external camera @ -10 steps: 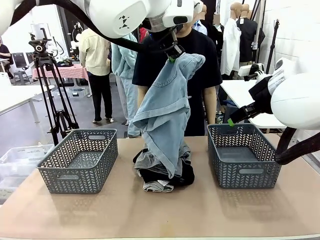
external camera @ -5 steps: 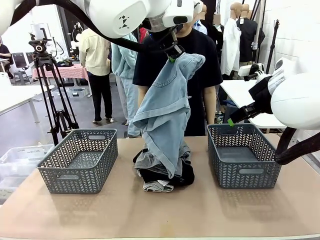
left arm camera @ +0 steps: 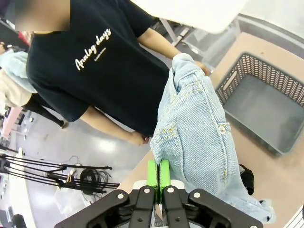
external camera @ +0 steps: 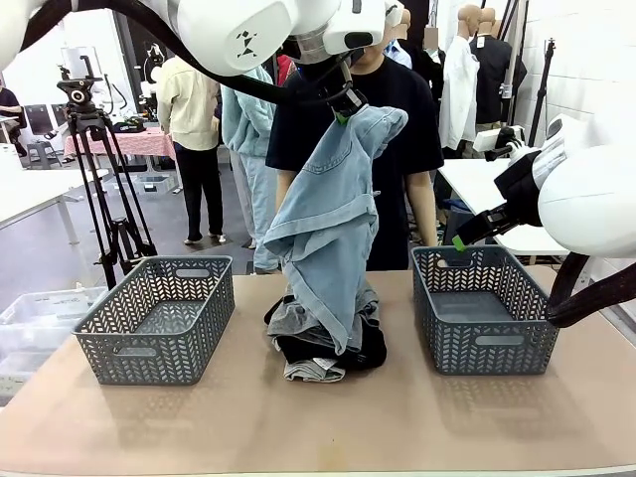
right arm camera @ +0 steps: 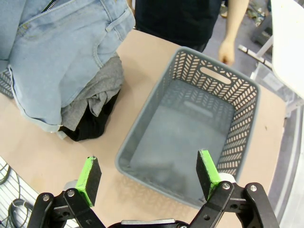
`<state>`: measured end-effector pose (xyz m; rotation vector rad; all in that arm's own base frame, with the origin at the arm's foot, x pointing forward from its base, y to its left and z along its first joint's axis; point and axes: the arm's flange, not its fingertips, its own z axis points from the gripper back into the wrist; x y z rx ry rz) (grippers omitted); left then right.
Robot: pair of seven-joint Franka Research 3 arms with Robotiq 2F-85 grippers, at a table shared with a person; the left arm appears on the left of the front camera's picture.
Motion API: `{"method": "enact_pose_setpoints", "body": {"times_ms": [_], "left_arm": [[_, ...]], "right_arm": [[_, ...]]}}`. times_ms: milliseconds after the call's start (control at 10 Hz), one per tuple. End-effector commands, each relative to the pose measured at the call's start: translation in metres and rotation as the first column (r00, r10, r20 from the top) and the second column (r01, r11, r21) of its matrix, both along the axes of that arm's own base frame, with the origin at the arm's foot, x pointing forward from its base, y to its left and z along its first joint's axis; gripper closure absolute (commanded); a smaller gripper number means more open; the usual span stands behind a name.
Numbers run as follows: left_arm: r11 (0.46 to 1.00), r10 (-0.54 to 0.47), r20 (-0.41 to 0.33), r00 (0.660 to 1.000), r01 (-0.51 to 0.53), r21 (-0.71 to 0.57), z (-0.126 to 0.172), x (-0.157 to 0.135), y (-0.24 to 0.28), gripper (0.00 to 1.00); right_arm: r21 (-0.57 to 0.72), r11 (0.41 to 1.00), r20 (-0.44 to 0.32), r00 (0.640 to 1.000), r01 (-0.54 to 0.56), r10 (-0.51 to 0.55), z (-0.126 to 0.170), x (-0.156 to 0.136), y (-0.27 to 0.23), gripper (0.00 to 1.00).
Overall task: Sort the tops and bottoms.
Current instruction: Sort the clothes according to human instructions.
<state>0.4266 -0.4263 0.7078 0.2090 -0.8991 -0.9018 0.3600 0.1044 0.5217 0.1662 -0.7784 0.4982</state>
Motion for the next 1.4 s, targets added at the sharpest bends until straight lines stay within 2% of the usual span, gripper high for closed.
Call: {"method": "enact_pose_setpoints", "body": {"times_ms": [0, 1300], "left_arm": [[1.0, 0.001, 0.01, 1.0, -0.001, -0.003, 0.007, -0.0021, 0.0042, 1.0], [1.0, 0.001, 0.01, 1.0, -0.001, -0.003, 0.007, -0.0021, 0.0042, 1.0]], "right_arm": [[0.007, 1.0, 0.005, 1.0, -0.003, 0.003, -0.0007, 0.0012, 0.0, 0.0], [0.007, 1.0, 0.005, 1.0, -0.003, 0.003, -0.0007, 0.0012, 0.0, 0.0]]}}
